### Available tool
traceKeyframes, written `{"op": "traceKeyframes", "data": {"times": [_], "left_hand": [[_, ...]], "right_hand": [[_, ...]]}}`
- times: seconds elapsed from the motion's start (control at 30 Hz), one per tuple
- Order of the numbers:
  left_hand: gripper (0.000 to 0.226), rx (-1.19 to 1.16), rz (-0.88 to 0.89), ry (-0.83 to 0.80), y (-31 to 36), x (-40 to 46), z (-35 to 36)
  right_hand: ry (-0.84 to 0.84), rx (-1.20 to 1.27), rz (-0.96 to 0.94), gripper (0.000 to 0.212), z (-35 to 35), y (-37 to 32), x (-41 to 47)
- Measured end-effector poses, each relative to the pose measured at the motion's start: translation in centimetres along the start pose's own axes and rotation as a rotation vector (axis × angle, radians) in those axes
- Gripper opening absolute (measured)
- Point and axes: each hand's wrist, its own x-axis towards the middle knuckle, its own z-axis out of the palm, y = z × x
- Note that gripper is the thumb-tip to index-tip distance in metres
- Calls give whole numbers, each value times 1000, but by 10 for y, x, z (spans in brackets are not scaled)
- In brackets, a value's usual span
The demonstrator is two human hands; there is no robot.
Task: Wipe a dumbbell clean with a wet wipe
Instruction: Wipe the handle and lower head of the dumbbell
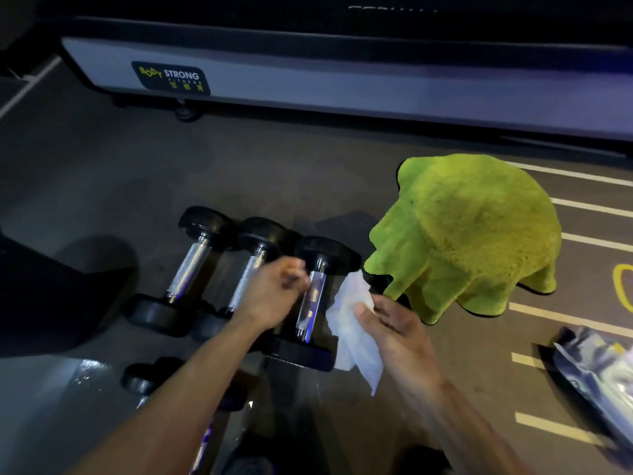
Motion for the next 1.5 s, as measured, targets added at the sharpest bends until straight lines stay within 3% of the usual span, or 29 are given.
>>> {"op": "traceKeyframes", "data": {"times": [0.07,0.13,0.23,0.3,0.43,0.53,0.63,0.8,1.0,1.17,1.3,1.5], "left_hand": [[17,165,138,235,6,0,-32],[23,364,29,356,4,7,-64],[37,592,-258,153,-12,19,-77],[38,557,-313,55,-21,25,-73],[44,281,-375,43,-45,49,-66],[31,38,-391,21,-38,57,-56],[24,62,-368,-5,-41,59,-54],[20,49,-262,23,-39,44,-60],[24,-103,59,137,46,6,-82],[16,-451,360,153,170,-38,-66],[16,-612,568,48,248,-59,-24],[3,-615,590,-74,293,-60,60]], "right_hand": [[-18,-40,-20,11,3,-3,-4],[-47,-59,-33,17,7,-4,-9],[-74,-122,-50,21,10,-6,-13],[-82,-206,-65,16,11,-9,-12],[-85,-418,-57,7,10,-17,1],[-104,-457,-53,8,8,-20,9],[-129,-481,-82,12,8,-24,16],[-91,-593,-279,18,4,-36,16],[24,-568,-594,28,-11,-79,-12],[81,-372,-569,41,-53,-106,-32],[284,-242,-524,46,-94,-115,-40],[564,-172,-555,32,-133,-125,-60]]}}
